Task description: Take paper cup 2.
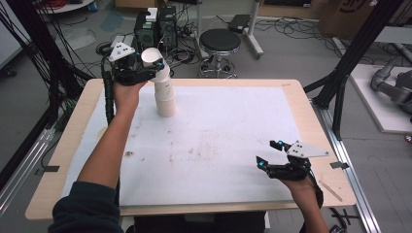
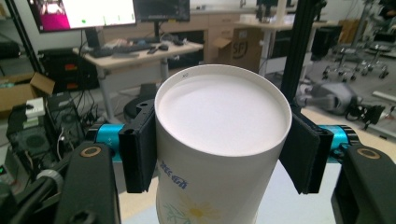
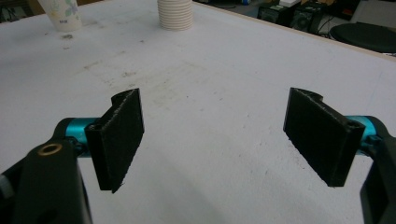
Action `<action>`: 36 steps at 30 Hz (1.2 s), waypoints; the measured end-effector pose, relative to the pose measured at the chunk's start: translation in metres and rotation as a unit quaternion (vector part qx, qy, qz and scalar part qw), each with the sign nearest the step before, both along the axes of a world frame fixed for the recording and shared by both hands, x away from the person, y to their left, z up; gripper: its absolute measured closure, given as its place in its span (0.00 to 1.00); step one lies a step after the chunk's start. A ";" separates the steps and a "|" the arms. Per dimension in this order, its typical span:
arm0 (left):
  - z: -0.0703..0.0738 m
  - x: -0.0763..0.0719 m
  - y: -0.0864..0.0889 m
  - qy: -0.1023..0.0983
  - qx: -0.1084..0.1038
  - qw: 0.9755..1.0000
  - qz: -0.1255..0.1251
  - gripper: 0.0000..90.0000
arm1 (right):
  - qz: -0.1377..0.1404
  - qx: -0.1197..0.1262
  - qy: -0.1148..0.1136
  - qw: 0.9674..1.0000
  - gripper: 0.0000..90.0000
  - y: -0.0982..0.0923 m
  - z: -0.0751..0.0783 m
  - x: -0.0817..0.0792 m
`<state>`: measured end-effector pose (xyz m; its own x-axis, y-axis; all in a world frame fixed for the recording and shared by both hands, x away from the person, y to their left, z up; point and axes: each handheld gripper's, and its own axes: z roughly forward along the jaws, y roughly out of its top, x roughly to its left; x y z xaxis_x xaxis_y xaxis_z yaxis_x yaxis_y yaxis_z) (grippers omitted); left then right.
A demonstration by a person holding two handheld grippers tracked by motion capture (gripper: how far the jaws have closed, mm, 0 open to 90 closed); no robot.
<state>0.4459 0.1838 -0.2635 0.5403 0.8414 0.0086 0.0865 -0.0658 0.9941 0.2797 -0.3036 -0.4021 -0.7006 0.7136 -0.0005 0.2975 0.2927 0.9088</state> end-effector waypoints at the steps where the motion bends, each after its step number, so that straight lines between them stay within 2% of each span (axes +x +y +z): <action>1: 0.003 -0.004 0.002 -0.007 -0.003 1.000 -0.002 0.40 | 0.000 0.001 0.001 1.000 0.23 0.000 0.000 0.000; 6: 0.010 -0.020 0.006 -0.020 -0.017 0.999 -0.025 0.41 | 0.002 0.003 -0.003 1.000 0.23 0.002 0.002 -0.001; 9: 0.008 -0.031 0.007 -0.022 -0.024 0.998 -0.049 0.41 | 0.004 0.003 -0.002 1.000 0.23 0.003 0.002 -0.001; 12: 0.002 -0.043 0.007 -0.021 -0.033 0.996 -0.078 0.41 | 0.007 0.002 -0.003 1.000 0.23 0.005 0.002 -0.001; 17: -0.016 -0.067 0.006 -0.019 -0.049 0.992 -0.114 0.40 | 0.013 0.003 -0.001 1.000 0.23 0.007 0.002 0.000; 19: -0.024 -0.077 0.005 -0.016 -0.049 0.990 -0.128 0.40 | 0.016 0.002 -0.003 1.000 0.23 0.008 0.001 0.001; 22: -0.036 -0.092 0.001 -0.014 -0.050 0.987 -0.154 0.40 | 0.022 0.002 0.004 1.000 0.23 0.009 0.000 0.001; 25: -0.046 -0.103 -0.005 -0.010 -0.039 0.985 -0.169 0.40 | 0.031 0.003 0.010 0.999 0.23 0.012 0.000 0.003; 26: -0.050 -0.107 -0.006 -0.009 -0.042 0.984 -0.174 0.40 | 0.035 0.001 0.013 0.999 0.23 0.013 -0.001 0.004; 30: -0.064 -0.118 -0.011 -0.001 -0.036 0.981 -0.188 0.40 | 0.046 0.000 0.018 0.999 0.23 0.017 -0.001 0.007; 32: -0.072 -0.122 -0.014 0.007 -0.038 0.979 -0.198 0.40 | 0.052 0.001 0.020 0.998 0.23 0.020 -0.001 0.009; 36: -0.083 -0.127 -0.019 0.012 -0.029 0.978 -0.206 0.40 | 0.066 -0.005 0.025 0.998 0.23 0.025 -0.003 0.009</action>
<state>0.3192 0.1645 -0.3469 0.8329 0.5511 -0.0504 0.0890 -0.0434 0.9951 0.2891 -0.2790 -0.4049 -0.7872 0.6160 0.0299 0.3009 0.3414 0.8905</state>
